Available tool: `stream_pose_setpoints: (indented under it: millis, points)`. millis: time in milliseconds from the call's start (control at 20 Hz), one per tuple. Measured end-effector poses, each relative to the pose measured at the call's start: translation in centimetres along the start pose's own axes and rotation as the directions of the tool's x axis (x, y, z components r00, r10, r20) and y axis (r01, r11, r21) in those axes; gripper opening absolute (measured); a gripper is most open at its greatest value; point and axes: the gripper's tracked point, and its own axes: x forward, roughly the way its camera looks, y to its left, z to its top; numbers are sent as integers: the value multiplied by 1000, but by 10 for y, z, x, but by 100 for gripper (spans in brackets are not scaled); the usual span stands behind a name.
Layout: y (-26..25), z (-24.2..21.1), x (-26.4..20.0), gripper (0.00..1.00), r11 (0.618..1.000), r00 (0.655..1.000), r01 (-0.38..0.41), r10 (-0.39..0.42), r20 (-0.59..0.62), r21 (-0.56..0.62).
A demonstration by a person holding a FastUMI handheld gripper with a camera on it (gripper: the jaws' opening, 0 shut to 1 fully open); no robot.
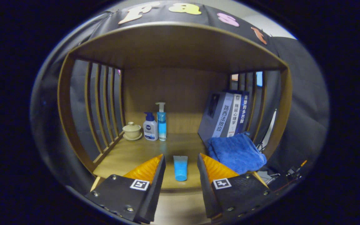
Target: Pull open the drawer, take out the items inside it, and place them on the countertop above the cabinet.
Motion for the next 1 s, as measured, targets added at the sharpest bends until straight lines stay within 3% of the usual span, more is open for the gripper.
stream_pose_setpoints:
  millis: [250, 500, 1000]
  points:
    - [-11, -4, -61, 59, 999, 997, 37, -37, 72, 12]
    - [-24, -40, -111, 60, 997, 995, 72, -75, 68, 37]
    - [-27, -161, -173, 60, 995, 992, 90, -86, -93, 38]
